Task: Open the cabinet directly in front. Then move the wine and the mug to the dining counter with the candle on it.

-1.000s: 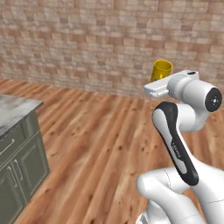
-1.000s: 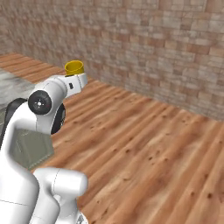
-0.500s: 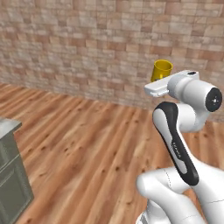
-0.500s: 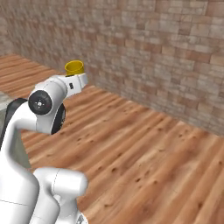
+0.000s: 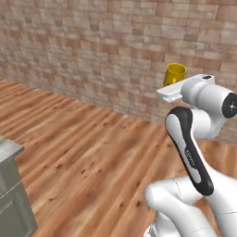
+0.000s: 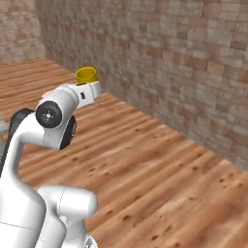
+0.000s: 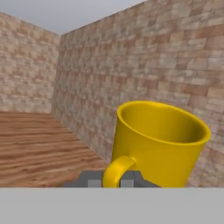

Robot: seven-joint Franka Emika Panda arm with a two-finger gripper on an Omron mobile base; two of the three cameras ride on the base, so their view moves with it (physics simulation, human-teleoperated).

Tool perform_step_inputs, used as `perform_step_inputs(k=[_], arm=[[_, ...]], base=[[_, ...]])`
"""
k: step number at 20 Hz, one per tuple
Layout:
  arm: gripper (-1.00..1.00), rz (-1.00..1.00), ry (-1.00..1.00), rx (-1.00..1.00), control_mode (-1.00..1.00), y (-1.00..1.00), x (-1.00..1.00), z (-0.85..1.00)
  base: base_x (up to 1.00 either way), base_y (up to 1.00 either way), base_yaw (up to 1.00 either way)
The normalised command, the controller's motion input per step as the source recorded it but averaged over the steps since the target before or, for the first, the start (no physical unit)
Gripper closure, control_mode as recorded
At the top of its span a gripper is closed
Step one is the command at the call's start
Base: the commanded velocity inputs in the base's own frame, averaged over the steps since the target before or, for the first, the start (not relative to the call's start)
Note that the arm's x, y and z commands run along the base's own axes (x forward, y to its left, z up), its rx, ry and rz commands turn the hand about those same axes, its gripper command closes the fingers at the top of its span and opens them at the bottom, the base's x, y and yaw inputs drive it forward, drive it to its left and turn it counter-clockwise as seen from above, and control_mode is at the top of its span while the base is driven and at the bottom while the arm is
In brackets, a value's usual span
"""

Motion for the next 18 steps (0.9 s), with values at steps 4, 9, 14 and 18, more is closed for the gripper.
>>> perform_step_inputs(k=[4, 9, 14, 18], arm=[[1.00, 0.00, 0.00, 0.00, 1.00, 0.00, 0.00, 0.00], [1.00, 0.00, 0.00, 0.00, 1.00, 0.00, 0.00, 0.00], [1.00, 0.00, 0.00, 0.00, 1.00, 0.00, 0.00, 0.00], [1.00, 0.00, 0.00, 0.00, 1.00, 0.00, 0.00, 0.00]], base=[[1.00, -0.07, 0.67], [1.00, -0.40, 0.58], [1.00, -0.72, 0.45], [1.00, -0.55, 0.39]])
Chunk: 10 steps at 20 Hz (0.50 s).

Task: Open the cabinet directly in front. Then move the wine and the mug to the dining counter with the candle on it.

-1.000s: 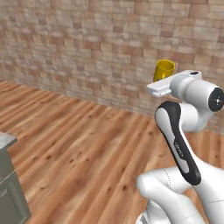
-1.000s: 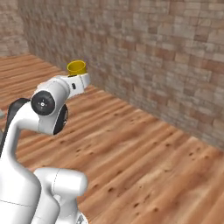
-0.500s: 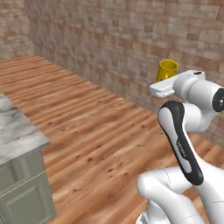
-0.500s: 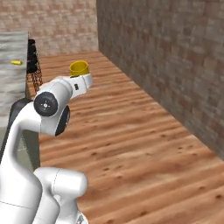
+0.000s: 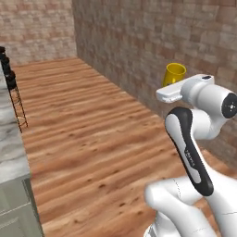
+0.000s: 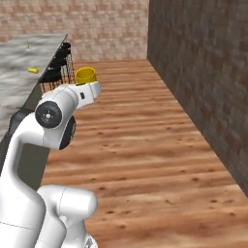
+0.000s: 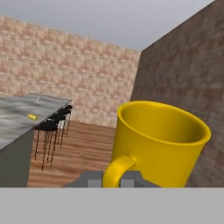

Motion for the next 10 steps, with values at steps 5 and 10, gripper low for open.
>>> perform_step_inputs(k=[5, 10], arm=[[1.00, 0.00, 0.00, 0.00, 1.00, 0.00, 0.00, 0.00], [1.00, 0.00, 0.00, 0.00, 1.00, 0.00, 0.00, 0.00]], base=[[1.00, -0.39, 0.33], [1.00, -0.31, 0.26]])
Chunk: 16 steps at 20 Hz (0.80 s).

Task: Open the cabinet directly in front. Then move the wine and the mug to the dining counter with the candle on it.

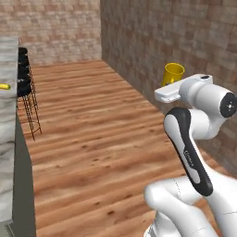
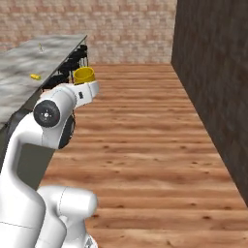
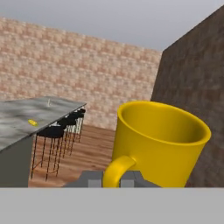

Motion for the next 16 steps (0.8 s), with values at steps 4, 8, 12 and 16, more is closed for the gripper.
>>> perform_step_inputs(k=[4, 8, 12, 16], arm=[[1.00, 0.00, 0.00, 0.00, 1.00, 0.00, 0.00, 0.00], [1.00, 0.00, 0.00, 0.00, 1.00, 0.00, 0.00, 0.00], [1.00, 0.00, 0.00, 0.00, 1.00, 0.00, 0.00, 0.00], [1.00, 0.00, 0.00, 0.00, 1.00, 0.00, 0.00, 0.00]], base=[[1.00, -0.31, 0.18], [1.00, -0.38, 0.05], [1.00, -0.27, 0.00], [1.00, -0.25, 0.00]])
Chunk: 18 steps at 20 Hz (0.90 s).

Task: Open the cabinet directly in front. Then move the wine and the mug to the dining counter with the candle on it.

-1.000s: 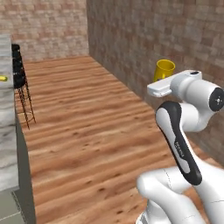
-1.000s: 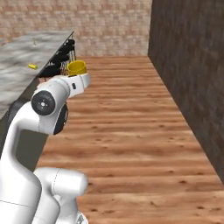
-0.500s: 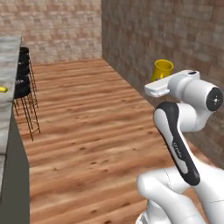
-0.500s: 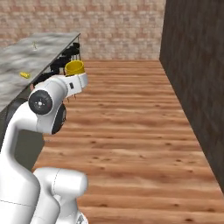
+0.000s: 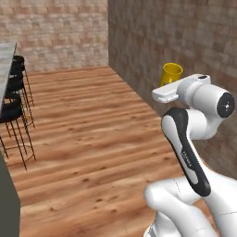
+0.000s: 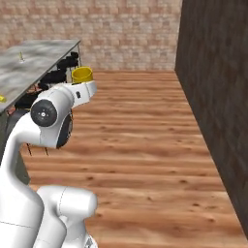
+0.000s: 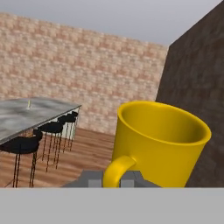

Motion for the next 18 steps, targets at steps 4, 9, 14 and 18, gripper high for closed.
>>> perform_step_inputs(k=[4, 9, 14, 18], arm=[[1.00, 0.00, 0.00, 0.00, 1.00, 0.00, 0.00, 0.00], [1.00, 0.00, 0.00, 0.00, 1.00, 0.00, 0.00, 0.00], [1.00, 0.00, 0.00, 0.00, 1.00, 0.00, 0.00, 0.00], [1.00, 0.00, 0.00, 0.00, 1.00, 0.00, 0.00, 0.00]], base=[[1.00, -0.18, 0.00], [1.00, -0.02, 0.00], [1.00, 0.00, 0.00], [1.00, 0.00, 0.00]])
